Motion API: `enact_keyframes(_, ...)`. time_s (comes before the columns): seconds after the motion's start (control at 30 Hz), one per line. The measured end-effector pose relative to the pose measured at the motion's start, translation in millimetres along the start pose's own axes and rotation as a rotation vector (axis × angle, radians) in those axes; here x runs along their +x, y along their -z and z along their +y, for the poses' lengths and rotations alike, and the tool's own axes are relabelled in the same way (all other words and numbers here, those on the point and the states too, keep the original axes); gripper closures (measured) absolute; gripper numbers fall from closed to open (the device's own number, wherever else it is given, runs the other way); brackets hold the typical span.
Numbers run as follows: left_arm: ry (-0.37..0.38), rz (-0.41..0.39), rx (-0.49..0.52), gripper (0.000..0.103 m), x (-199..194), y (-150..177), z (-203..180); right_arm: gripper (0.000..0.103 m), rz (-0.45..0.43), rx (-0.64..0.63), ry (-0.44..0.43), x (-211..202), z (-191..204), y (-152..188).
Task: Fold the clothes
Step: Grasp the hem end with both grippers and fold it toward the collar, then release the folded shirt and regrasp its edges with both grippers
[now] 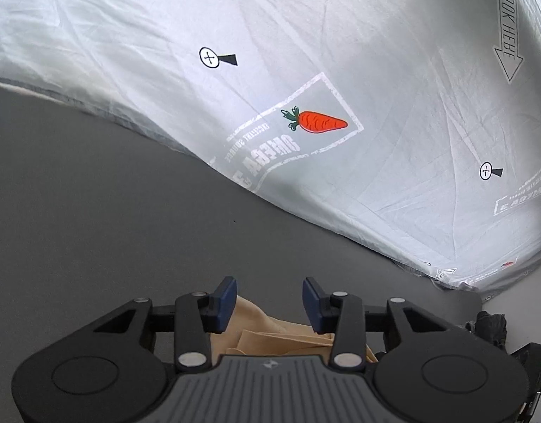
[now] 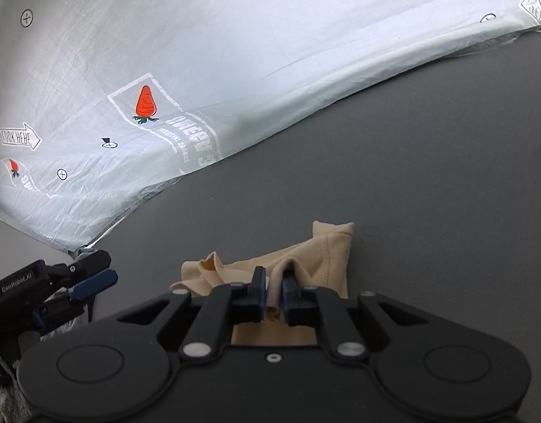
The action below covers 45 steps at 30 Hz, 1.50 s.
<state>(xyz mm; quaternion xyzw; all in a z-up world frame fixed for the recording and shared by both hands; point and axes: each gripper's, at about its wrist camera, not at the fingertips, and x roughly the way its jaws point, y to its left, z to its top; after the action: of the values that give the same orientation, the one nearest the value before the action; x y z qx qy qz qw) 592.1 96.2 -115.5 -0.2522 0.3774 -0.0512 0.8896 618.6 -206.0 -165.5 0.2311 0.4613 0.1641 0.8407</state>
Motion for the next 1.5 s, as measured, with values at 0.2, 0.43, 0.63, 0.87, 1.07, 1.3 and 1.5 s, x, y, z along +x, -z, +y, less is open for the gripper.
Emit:
enact_keyframes(0.2,-0.022,0.016,-0.007,0.052,1.9,17.3,-5.4,0.047,-0.080,0.024,-0.028,-10.0,1.4,-3.0)
enact_keyframes(0.43,-0.016,0.113,0.027,0.049,10.1,53.6,-14.8,0.048,-0.116,0.001,0.024,-24.0,-5.2,-11.1)
enact_keyframes(0.63,0.096,0.090,0.124,0.070,8.4,75.8,-45.3,0.095,-0.172,-0.188,0.088,-36.3,15.2,37.7)
enact_keyframes(0.87,-0.016,0.114,0.172,0.078,49.3,107.2,-38.5,0.099,-0.037,-0.270,0.111,5.3,14.3,79.2)
enact_keyframes(1.07,-0.149,0.085,0.129,0.082,40.1,79.8,-19.1,0.098,-0.073,-0.303,0.221,-1.5,11.8,66.2)
enact_keyframes(1.3,-0.136,0.101,0.071,0.043,43.3,60.7,10.0,0.058,-0.097,-0.198,0.191,-1.7,-2.9,41.6)
enact_keyframes(1.5,-0.070,0.125,0.070,0.030,56.5,61.3,6.0,0.049,-0.081,-0.185,0.159,18.1,-8.4,33.4)
